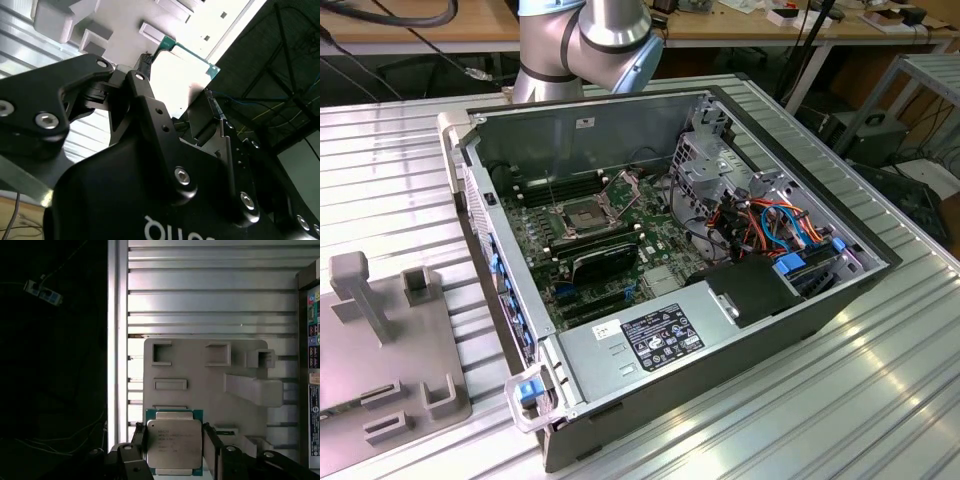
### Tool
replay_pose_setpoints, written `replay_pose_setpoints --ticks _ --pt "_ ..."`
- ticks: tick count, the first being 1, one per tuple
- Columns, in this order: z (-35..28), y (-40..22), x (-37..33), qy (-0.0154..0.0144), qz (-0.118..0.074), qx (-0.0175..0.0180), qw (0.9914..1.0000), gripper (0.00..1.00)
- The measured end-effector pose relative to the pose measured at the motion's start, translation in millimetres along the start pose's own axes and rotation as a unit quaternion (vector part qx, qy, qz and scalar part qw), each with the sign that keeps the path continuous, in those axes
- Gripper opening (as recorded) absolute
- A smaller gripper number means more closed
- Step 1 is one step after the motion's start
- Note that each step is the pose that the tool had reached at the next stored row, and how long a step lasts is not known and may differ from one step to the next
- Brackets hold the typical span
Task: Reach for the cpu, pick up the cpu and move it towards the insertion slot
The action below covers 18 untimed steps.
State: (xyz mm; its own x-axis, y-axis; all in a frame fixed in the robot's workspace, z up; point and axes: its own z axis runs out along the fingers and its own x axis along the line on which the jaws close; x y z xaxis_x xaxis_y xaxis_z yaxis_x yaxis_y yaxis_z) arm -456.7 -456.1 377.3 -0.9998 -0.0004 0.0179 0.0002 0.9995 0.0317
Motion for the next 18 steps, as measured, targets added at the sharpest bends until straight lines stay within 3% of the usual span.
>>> replay_pose_setpoints --ticks 18 --pt "-31.2 1.0 0.5 0.0002 0.0 0.0 1.0 0.55"
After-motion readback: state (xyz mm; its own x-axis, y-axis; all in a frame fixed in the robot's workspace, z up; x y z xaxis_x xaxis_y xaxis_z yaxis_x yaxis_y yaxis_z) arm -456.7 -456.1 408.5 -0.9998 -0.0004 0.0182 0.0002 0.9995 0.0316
